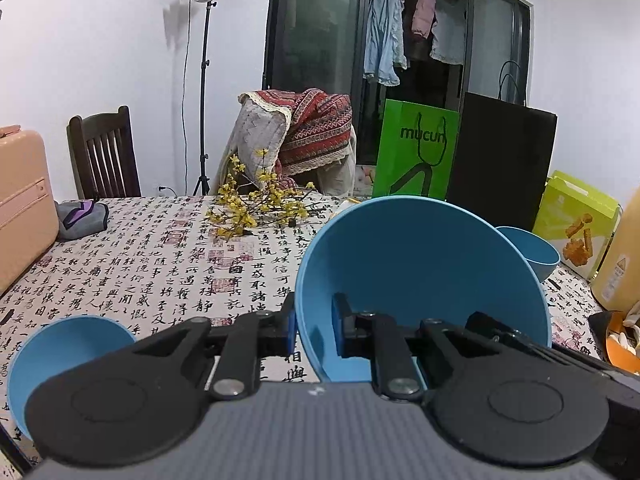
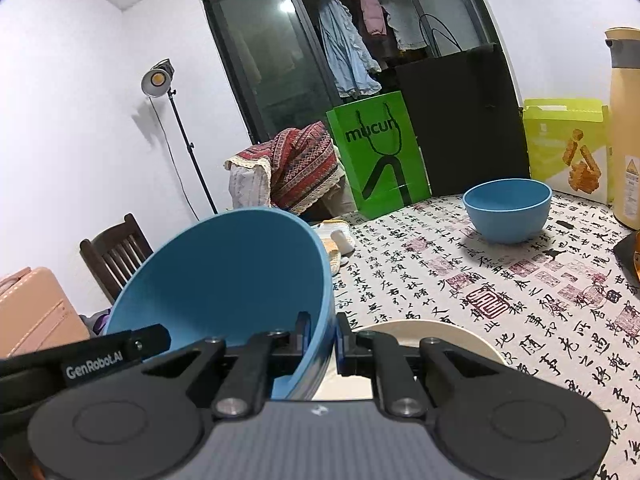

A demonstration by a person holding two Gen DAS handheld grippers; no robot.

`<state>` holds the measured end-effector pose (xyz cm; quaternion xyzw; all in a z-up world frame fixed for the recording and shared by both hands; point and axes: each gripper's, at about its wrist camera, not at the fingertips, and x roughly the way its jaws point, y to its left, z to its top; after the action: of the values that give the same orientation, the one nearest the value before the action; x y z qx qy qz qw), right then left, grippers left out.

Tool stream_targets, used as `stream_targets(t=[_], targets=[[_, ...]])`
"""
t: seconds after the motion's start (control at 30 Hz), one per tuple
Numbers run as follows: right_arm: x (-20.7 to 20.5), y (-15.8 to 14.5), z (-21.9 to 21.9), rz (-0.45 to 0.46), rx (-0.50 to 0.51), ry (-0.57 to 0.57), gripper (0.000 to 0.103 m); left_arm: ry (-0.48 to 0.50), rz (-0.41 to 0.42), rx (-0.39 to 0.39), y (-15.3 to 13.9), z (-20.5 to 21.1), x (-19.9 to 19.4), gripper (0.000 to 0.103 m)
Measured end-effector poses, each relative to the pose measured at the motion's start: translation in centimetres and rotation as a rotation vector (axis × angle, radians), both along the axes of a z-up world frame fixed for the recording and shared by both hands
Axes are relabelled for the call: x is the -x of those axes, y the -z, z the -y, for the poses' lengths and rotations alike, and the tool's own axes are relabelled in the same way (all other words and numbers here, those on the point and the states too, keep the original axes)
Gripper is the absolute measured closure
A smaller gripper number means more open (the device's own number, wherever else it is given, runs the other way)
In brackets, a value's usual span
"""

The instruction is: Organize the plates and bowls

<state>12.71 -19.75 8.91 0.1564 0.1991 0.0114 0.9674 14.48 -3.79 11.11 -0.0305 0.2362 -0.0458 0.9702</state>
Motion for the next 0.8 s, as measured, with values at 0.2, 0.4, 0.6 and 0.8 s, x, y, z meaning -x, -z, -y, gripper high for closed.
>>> stream_targets(t=[0.2, 0.4, 0.6, 0.8], targets=[[0.1, -0.1, -0.7, 0.003, 0.006, -0.011, 0.091, -0.006, -0.001, 0.007, 0.1, -0.6, 0.3, 0.086], [0.1, -0.1, -1.6, 0.003, 0.011, -0.022, 0.091, -0.015, 0.004, 0.024, 0.1, -1.7, 0.7, 0.087], [0.2, -0.1, -2.5, 0.007, 0.019, -0.035, 0.091, -0.024, 0.01, 0.037, 0.0, -2.6, 0.9, 0.087], [0.3, -0.2, -3.4, 0.011, 0.023, -0.049, 0.091, -0.032, 0.015, 0.051, -0.1, -3.7, 1.2, 0.087]])
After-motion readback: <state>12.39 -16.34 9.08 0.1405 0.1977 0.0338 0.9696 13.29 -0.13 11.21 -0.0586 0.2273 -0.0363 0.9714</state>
